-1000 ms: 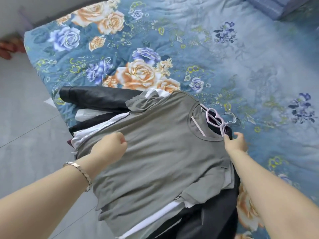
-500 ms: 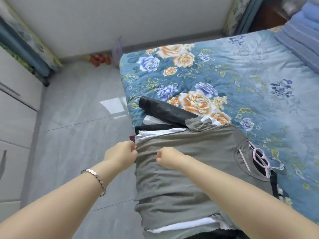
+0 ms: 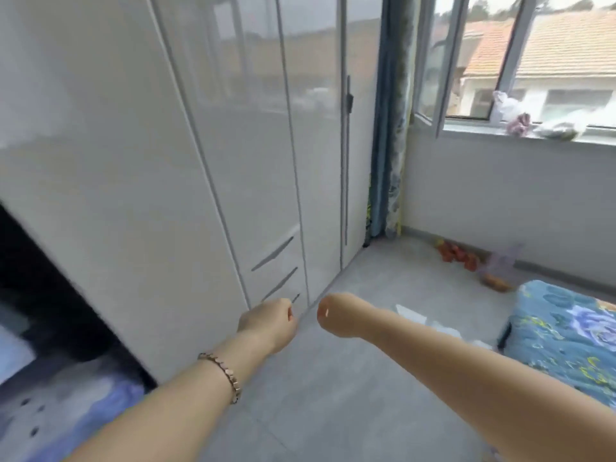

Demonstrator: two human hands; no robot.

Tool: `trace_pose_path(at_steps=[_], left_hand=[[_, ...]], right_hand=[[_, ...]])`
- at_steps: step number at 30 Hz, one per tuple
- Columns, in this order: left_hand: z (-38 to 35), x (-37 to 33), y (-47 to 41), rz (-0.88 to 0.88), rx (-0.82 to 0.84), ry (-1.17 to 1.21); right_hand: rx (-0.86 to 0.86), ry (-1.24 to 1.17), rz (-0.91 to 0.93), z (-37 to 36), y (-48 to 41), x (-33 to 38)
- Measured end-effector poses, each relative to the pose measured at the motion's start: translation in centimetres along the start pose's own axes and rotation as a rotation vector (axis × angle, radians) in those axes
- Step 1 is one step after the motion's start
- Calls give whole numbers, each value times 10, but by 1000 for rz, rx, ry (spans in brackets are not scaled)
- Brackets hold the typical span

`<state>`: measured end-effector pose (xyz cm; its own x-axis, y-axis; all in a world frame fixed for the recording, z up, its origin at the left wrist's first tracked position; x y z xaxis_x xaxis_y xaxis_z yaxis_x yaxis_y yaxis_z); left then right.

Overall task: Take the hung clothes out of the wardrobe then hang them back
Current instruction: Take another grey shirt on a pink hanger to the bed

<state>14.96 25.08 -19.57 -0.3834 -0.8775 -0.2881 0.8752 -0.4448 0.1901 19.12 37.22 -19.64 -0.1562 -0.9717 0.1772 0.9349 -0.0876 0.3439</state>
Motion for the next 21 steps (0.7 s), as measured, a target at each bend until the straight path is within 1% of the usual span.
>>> trace_pose_path(at_steps=[5,10,16,18,21], left_hand=[[132,148,38,226,-182,-2],[235,273,89,456,-354,70],[321,374,144,646,-594,69],[340,401,152,677,-663,83],[364,434,155,742,-710,40]], right_hand=[[-139,151,281,73,-39,186],[-185,145,473,132,-60,340],[-356,11,745,180,-69,475],[-411,2,799,197,-81,512],[-455,-53,856,228,-104,562]])
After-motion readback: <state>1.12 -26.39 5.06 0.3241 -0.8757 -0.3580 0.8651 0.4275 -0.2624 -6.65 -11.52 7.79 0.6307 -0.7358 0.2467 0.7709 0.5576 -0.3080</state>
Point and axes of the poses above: each hand's wrist, its own y-axis away from the middle knuckle, its own z-axis out of the back of the hand, x = y × z, the point moved 4 cm from there along -y, towards the middle knuckle, and after that the axes turned 6 degrees about y, right-handed, at the moved point
